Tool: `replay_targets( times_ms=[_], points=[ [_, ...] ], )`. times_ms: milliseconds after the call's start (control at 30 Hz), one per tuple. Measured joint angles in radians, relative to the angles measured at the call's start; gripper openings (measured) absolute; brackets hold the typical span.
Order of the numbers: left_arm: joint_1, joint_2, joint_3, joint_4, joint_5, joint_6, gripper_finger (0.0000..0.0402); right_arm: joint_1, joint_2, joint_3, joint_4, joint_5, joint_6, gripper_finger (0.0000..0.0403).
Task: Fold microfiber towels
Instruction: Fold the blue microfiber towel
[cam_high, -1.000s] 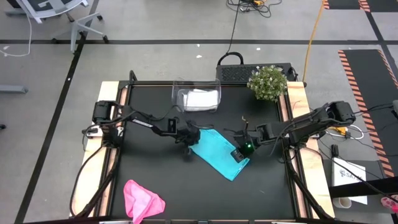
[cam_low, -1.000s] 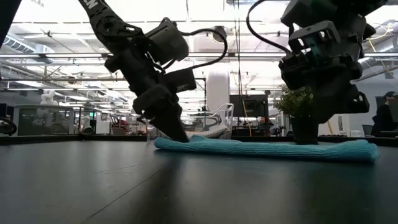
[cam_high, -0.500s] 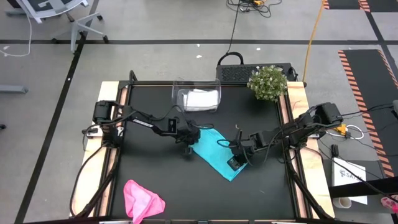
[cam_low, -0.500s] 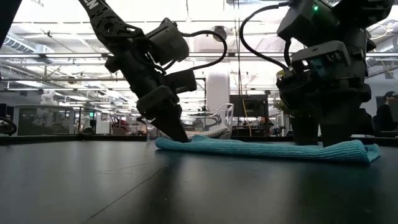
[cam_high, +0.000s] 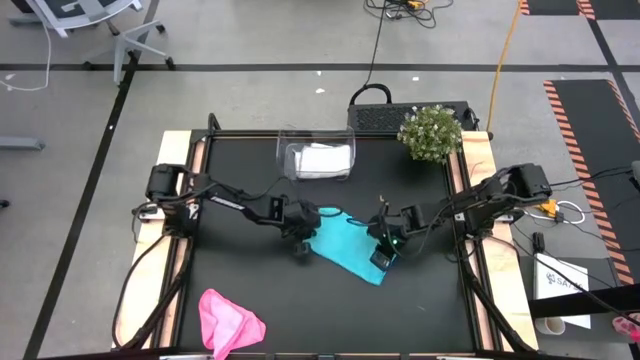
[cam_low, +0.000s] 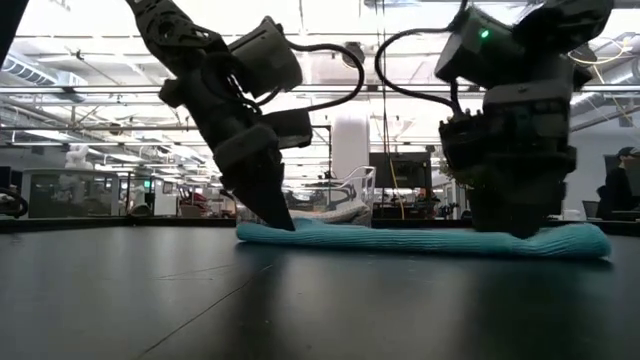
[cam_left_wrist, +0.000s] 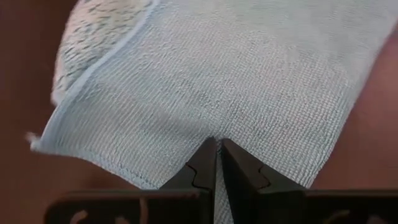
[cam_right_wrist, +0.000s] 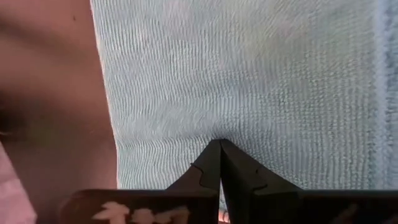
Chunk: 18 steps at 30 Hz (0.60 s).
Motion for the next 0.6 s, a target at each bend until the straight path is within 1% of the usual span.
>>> replay_targets(
  times_ms=[167,300,433,533,600],
  points=[
    [-0.059,0.0,0.0,-0.045,0.018,-0.178,0.003,-0.094,0.0,0.0,0.003,0.031,-0.158,0.0],
    [-0.088,0.0,0.0,-0.076,0.017,-0.308,0.003,-0.173,-0.002,-0.001,0.003,0.032,-0.226,0.0],
    [-0.09,-0.004,-0.002,-0.075,0.016,-0.34,0.003,-0.218,-0.019,-0.003,0.007,0.036,-0.229,0.0],
    [-0.084,-0.044,-0.005,-0.078,-0.004,-0.34,0.003,-0.231,-0.055,-0.006,0.002,0.034,-0.223,0.0],
    [-0.077,-0.087,-0.012,-0.117,-0.039,-0.332,0.003,-0.238,-0.094,-0.007,0.008,0.019,-0.211,0.0]
  ],
)
